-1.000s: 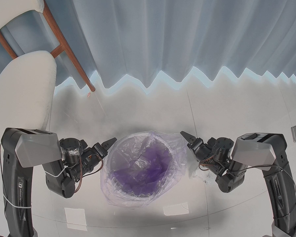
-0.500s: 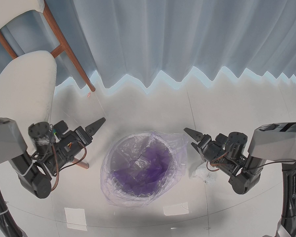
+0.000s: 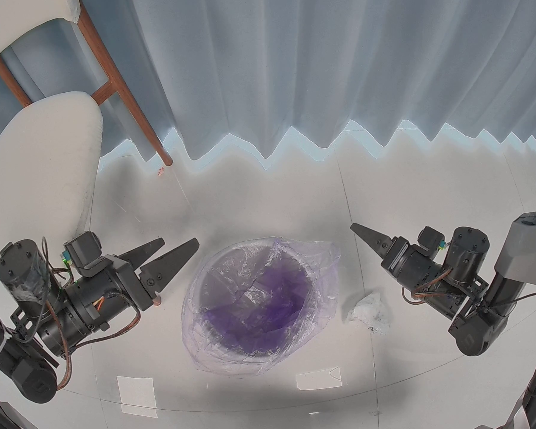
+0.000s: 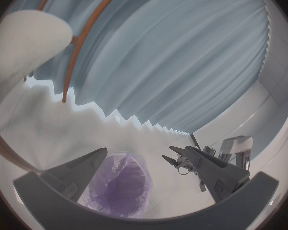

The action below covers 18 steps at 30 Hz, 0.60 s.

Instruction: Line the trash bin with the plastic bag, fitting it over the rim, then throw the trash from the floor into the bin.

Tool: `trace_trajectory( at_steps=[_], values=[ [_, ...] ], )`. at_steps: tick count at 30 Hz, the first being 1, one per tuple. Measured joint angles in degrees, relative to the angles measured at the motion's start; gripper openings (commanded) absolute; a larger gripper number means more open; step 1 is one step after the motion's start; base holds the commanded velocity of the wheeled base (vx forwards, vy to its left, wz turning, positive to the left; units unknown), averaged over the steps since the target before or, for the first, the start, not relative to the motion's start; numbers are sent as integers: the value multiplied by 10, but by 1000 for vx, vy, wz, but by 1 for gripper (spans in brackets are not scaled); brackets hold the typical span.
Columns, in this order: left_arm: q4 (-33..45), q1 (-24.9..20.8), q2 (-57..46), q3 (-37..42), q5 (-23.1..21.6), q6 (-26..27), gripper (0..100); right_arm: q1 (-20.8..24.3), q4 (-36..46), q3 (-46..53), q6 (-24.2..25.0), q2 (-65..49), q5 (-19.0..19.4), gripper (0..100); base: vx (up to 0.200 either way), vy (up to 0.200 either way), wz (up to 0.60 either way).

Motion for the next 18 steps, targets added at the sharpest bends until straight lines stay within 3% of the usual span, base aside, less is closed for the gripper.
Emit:
trace_trajectory(
  at_steps=[3,7,9,18],
  values=[
    [0,0,-26,11,-3,33,100,10,0,36,-87,-27,-1,100,0,0,0],
    [0,8,-58,12,-7,56,100,31,0,81,-150,-56,-3,100,0,0,0],
    [1,16,-70,7,-9,59,100,41,0,91,-156,-65,-5,100,0,0,0],
    [2,57,-81,-13,-21,34,100,40,0,89,-142,-80,-9,100,-200,-200,0]
  ],
)
